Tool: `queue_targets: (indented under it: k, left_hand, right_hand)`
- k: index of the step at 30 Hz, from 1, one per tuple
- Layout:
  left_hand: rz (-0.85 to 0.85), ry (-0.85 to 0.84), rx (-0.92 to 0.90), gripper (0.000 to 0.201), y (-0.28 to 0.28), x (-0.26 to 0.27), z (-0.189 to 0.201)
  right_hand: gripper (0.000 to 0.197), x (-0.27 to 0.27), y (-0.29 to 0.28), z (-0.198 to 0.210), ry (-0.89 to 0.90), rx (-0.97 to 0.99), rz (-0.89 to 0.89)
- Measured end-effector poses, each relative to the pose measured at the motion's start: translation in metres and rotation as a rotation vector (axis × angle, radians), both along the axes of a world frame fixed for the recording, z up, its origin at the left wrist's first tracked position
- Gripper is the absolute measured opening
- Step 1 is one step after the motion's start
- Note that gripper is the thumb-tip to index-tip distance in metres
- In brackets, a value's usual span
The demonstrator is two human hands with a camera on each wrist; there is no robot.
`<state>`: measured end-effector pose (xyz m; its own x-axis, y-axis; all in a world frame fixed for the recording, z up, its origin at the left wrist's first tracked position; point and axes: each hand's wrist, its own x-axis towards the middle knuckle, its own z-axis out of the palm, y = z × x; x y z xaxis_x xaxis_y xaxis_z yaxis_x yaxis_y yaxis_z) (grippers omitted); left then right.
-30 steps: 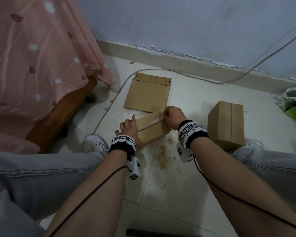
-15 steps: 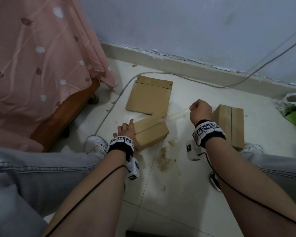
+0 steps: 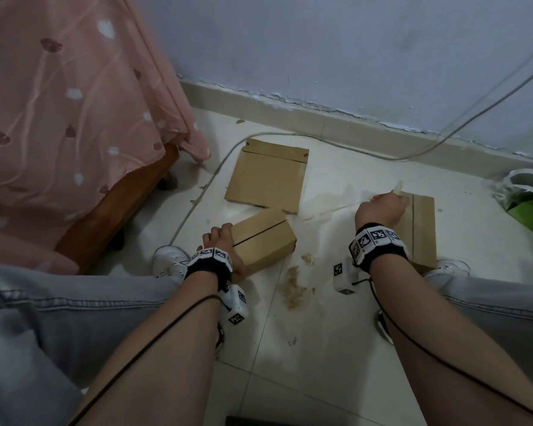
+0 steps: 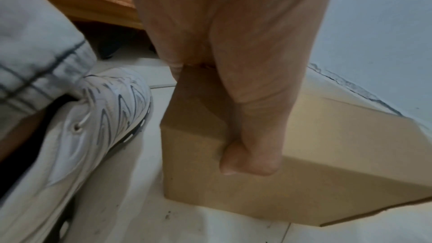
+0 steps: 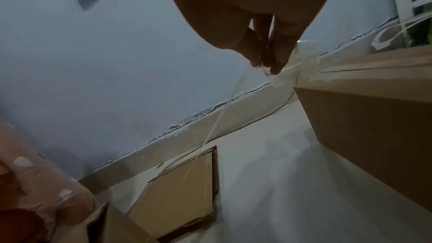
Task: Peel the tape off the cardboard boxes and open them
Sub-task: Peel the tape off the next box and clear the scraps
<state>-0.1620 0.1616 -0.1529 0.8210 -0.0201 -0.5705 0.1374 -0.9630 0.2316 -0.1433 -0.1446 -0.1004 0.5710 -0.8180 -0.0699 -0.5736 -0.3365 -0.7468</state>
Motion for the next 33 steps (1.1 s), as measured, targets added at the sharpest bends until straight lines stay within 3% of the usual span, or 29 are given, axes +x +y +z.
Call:
queue_targets:
  k: [5,10,14,18,25,28,33]
  left_hand:
    - [0.156,-0.089,-0.167,0.114,0.016,0.004,0.002]
    - [0.244,-0.007,-0.294,0.123,0.011,0.001,0.002]
    - [0.176,0.034,-0.225,0.124,0.002,0.000,-0.004]
    - [0.072,0.048,-0.152,0.138,-0.010,0.014,0.012]
    - [-0.041,-0.039,-0.243,0.145,-0.050,0.037,0.038]
    - [-0.052,-0.042,-0.283,0.146,-0.057,0.036,0.034]
    - [-0.120,-0.117,-0.154,0.141,-0.074,0.024,0.033]
  right_hand:
    - [0.027,0.004,0.001,0.003,0.087,-0.035,0.019]
    - [0.024,0.012,0.001,0.023,-0.021,0.000,-0.014]
    - [0.019,0.019,0.015,0.036,-0.052,0.042,0.142]
    - [0.014,0.028,0.046,0.047,-0.162,0.247,0.269]
    - [0.014,0.037,0.089,0.078,-0.236,0.549,0.561]
    - [0.014,0.035,0.092,0.084,-0.221,0.567,0.614]
    - [0.010,0.028,0.088,0.087,-0.211,0.679,0.594]
